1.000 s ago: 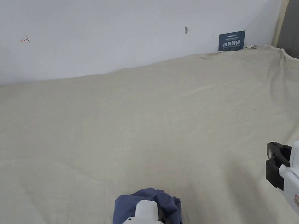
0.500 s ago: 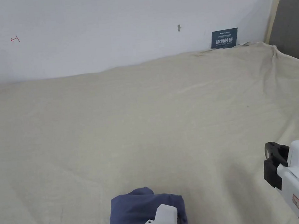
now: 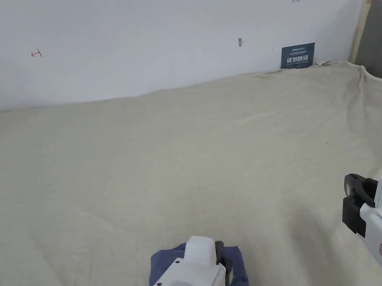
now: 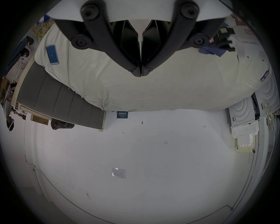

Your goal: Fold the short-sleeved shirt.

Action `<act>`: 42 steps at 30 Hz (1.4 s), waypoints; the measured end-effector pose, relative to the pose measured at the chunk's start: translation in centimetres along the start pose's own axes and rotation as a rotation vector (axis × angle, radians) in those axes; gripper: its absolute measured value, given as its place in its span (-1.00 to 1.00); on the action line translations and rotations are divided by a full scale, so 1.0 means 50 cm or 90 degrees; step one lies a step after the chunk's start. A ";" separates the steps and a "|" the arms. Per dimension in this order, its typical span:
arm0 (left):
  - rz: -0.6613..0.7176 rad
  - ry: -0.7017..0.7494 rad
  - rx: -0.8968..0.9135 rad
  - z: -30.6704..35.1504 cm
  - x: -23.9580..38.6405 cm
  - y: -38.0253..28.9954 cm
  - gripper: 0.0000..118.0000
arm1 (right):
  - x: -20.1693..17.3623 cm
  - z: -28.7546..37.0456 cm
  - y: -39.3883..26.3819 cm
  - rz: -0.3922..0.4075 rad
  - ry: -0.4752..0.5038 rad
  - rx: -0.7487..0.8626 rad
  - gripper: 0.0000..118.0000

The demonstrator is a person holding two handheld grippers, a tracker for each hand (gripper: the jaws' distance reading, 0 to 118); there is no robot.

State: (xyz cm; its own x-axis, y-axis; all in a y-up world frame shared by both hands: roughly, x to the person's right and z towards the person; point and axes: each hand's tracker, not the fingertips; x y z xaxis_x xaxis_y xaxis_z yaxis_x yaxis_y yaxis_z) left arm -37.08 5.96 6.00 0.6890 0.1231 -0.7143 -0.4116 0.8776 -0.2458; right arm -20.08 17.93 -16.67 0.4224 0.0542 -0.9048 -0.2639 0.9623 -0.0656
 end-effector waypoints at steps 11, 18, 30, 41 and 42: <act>0.014 0.084 0.161 0.115 -0.114 0.148 -1.00 | -0.044 0.012 0.043 0.011 0.019 0.061 -0.99; 0.012 0.197 0.203 0.189 -0.233 0.184 -1.00 | -0.073 0.013 0.055 0.016 0.031 0.095 -0.99; 0.011 0.291 0.192 0.273 -0.344 0.142 -1.00 | -0.122 0.009 0.040 0.030 0.038 0.109 -0.99; 0.026 0.283 0.192 0.276 -0.349 0.127 -1.00 | -0.168 -0.007 0.038 0.014 0.055 0.111 -0.99; 0.030 0.281 0.192 0.276 -0.349 0.127 -1.00 | -0.176 -0.013 0.033 0.012 0.061 0.103 -0.99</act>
State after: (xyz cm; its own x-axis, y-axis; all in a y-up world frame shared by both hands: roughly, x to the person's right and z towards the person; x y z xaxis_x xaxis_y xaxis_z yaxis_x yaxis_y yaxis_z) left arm -43.48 15.76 25.96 0.3308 0.0156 -0.9436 -0.2012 0.9780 -0.0544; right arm -24.80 18.87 -9.08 0.3318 0.0543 -0.9418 -0.1250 0.9921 0.0132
